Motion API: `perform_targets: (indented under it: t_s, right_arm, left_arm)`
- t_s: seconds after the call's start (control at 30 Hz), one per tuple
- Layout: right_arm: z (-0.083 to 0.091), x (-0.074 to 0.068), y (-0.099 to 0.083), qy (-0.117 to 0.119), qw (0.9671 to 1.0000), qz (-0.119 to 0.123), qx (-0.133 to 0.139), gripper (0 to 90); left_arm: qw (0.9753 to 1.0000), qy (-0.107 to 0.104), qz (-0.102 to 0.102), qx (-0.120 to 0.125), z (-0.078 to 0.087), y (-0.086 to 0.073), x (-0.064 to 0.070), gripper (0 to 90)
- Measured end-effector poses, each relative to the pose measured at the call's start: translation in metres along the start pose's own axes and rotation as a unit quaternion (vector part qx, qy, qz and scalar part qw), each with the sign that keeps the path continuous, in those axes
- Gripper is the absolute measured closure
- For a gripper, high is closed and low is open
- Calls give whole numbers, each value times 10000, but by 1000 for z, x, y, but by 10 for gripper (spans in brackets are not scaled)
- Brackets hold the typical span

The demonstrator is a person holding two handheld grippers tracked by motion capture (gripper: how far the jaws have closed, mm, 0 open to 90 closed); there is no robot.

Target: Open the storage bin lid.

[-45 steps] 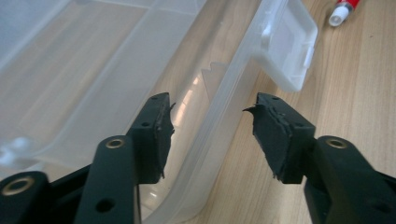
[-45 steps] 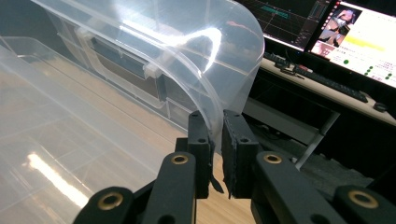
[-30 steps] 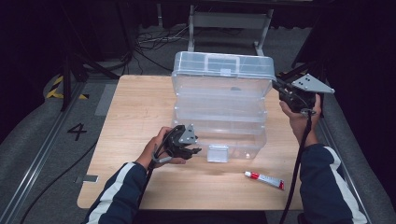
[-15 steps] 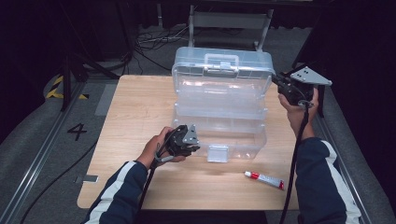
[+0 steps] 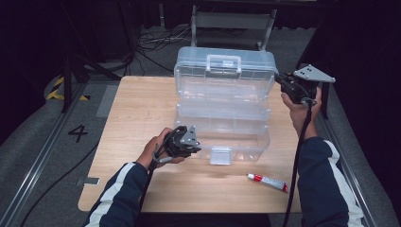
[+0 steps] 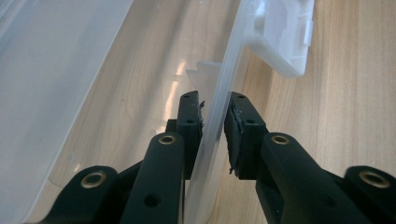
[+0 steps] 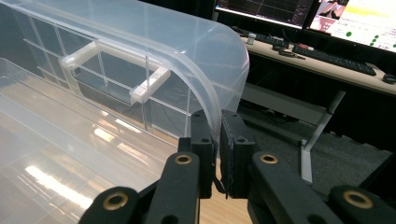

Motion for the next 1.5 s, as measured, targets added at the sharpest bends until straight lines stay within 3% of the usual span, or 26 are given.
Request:
perform_targets:
  t_s: [0.27, 0.8, 1.5]
  right_arm:
    - [-1, -5, 4, 49, 9999, -27, -133, 850]
    - [-30, 7, 12, 13, 9986, -319, -417, 851]
    - [-62, 21, 15, 74, 9964, -387, -751, 844]
  left_arm:
    - [10000, -35, -40, -23, 5, -4, 6, 788]
    - [10000, -46, -30, 66, 5, -6, 6, 790]
    - [9998, -55, 23, 180, 5, -7, 5, 791]
Point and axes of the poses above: each handheld gripper's, and its own axes: z roughly backward along the jaws, y roughly out of its top, x roughly to its right, the point moved 7 cm from there along -z, roughly forward along the jaws, and after that the axes turned 3 degrees about -z, right-handed, at the moved point
